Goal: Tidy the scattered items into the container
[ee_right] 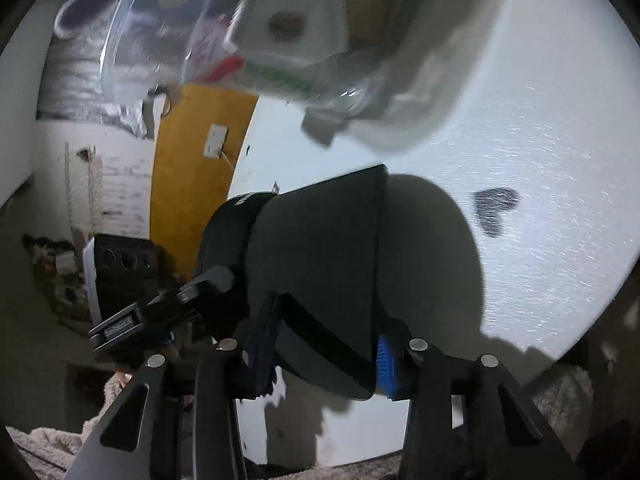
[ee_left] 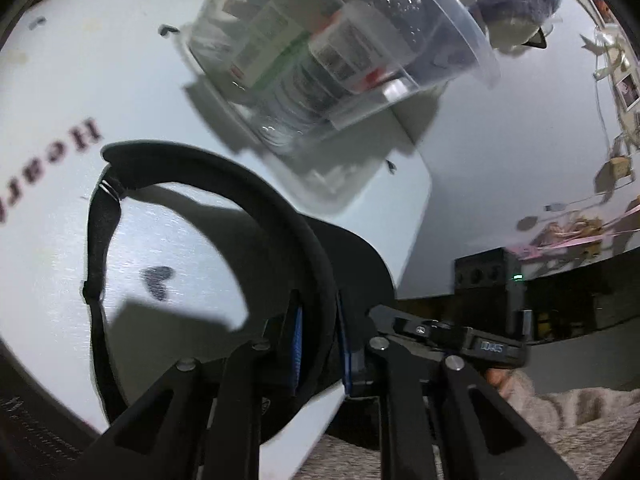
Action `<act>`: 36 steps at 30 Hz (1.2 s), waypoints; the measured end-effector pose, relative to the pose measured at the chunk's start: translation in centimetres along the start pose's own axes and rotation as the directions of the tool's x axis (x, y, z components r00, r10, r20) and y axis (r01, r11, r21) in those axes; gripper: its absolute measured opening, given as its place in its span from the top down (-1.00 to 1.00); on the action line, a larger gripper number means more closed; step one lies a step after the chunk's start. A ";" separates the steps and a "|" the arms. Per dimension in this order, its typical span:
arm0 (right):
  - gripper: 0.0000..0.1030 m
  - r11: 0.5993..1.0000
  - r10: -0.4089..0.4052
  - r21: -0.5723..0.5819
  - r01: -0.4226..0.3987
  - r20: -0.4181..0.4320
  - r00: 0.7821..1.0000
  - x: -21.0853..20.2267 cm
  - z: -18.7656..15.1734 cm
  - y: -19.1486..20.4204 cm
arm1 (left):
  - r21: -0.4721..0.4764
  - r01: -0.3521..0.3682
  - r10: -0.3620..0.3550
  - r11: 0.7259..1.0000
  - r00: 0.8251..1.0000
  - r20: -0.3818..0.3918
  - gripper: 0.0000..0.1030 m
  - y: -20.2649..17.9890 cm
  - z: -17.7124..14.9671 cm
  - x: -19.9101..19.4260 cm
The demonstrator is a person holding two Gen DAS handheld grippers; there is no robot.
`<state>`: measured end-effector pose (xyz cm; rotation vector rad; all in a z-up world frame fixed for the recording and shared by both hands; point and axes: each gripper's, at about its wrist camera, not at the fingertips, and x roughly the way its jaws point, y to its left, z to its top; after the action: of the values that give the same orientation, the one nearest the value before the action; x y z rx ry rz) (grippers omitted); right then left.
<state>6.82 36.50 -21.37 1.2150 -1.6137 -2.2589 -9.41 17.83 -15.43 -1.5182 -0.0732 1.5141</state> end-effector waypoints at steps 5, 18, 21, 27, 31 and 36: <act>0.36 0.995 0.022 -0.097 -0.022 0.000 1.000 -0.8 0.7 4.7 | -0.004 0.038 -0.038 0.999 0.991 0.126 0.70 -1.4 0.2 -4.3; 0.56 0.897 0.262 -0.395 -0.199 0.112 0.959 -9.1 6.7 20.1 | 0.173 0.111 -0.174 0.979 0.894 0.414 0.69 -11.8 6.1 -16.4; 0.60 0.869 0.286 -0.451 -0.201 0.128 0.950 -11.2 7.9 22.5 | 0.199 0.128 -0.204 0.972 0.881 0.426 0.69 -13.2 7.6 -17.3; 0.69 0.812 0.337 -0.550 -0.194 0.172 0.926 -15.3 11.8 25.5 | 0.278 0.154 -0.269 0.948 0.854 0.445 0.69 -17.1 11.8 -17.9; 0.69 0.785 0.376 -0.597 -0.164 0.248 0.893 -18.3 15.6 26.4 | 0.354 0.136 -0.301 0.925 0.832 0.467 0.69 -21.6 16.2 -17.7; 0.69 0.774 0.411 -0.621 -0.124 0.345 0.844 -21.3 20.2 25.2 | 0.409 0.105 -0.309 0.906 0.824 0.474 0.69 -26.1 22.6 -16.2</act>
<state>-0.70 51.65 13.45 0.2663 -0.9506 -2.6541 -16.73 34.35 18.18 -0.7341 -0.2596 1.6178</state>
